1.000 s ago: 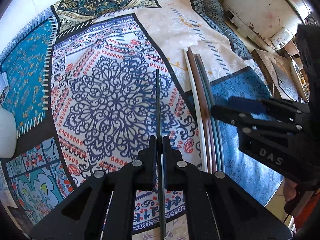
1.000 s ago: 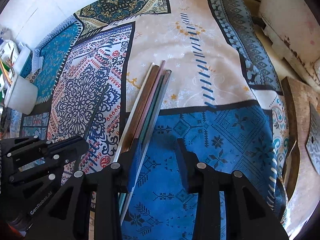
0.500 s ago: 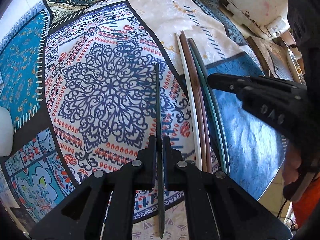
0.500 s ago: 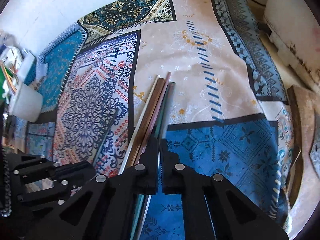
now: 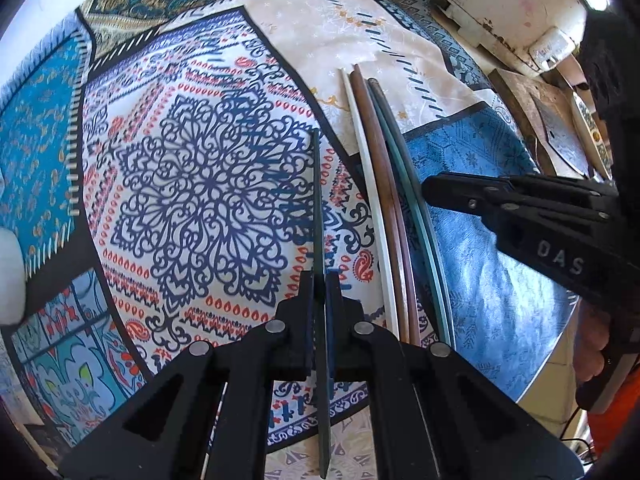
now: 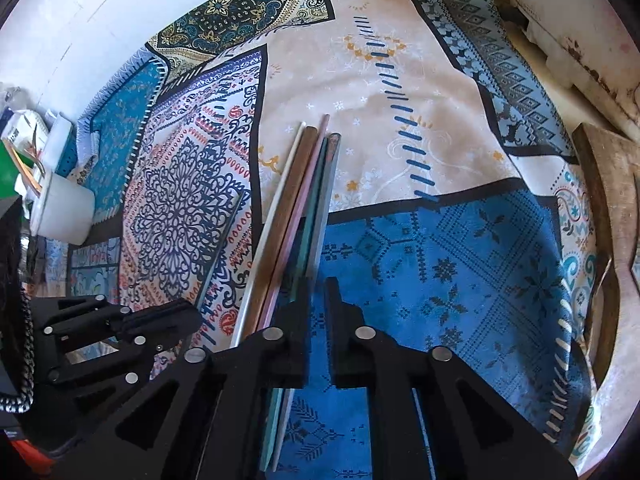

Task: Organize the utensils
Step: 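Grasp a metal chopstick with the right gripper and lift it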

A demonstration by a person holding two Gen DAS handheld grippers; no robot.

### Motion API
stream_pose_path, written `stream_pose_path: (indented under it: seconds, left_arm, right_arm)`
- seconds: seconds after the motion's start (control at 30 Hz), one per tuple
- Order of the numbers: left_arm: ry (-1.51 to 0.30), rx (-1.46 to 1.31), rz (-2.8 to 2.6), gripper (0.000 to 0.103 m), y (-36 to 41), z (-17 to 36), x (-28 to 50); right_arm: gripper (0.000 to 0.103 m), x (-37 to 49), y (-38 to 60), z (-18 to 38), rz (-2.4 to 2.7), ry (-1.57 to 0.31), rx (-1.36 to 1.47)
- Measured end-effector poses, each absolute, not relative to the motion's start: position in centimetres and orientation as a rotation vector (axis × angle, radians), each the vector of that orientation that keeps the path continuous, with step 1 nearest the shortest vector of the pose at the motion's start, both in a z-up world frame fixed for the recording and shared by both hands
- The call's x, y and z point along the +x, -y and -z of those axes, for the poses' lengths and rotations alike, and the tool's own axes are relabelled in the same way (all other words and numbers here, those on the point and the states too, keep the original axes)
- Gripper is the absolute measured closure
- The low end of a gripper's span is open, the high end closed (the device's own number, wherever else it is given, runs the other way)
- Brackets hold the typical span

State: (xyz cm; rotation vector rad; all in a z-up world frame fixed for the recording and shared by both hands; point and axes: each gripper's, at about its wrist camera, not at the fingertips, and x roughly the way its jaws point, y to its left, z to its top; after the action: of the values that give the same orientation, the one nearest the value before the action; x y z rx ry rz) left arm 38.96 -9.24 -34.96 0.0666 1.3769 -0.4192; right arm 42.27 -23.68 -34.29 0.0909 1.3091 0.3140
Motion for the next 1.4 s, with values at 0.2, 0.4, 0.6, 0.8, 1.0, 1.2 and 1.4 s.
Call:
stream_pose_path:
  seconds: [0.2,0.4,0.6,0.8,1.0,1.2,1.4]
  left_arm:
    - [-1.365,0.016,0.392,0.1,10.0,35.0,40.2]
    - [-1.315,0.03,0.38,0.1,9.2,33.9,39.5]
    - [-1.275,0.011,0.383,0.1,7.2,32.4,38.8]
    - [-1.241,-0.031,0.365,0.1,5.9,31.1,38.6]
    - [-1.192,-0.069,0.345,0.1,4.6,29.3,38.3]
    - [-1.13,-0.091,0.335,0.101,3.3,26.9,37.9]
    - [-1.068,-0.093,0.353,0.101,2.8,24.3,37.2]
  right_arm:
    - [0.089,42.5,23.0,34.5,-0.317,-1.31,0.097]
    - [0.092,43.1,21.8,34.5,-0.259,-1.267,0.069]
    - [0.098,43.8,19.9,34.4,-0.194,-1.229,-0.034]
    - [0.097,44.4,19.6,34.4,-0.195,-1.224,-0.013]
    - [0.097,43.2,20.9,33.0,-0.194,-1.195,0.083]
    - [0.097,41.0,21.5,29.3,-0.187,-1.098,0.108]
    - [0.098,39.0,21.5,26.5,-0.183,-1.01,0.125]
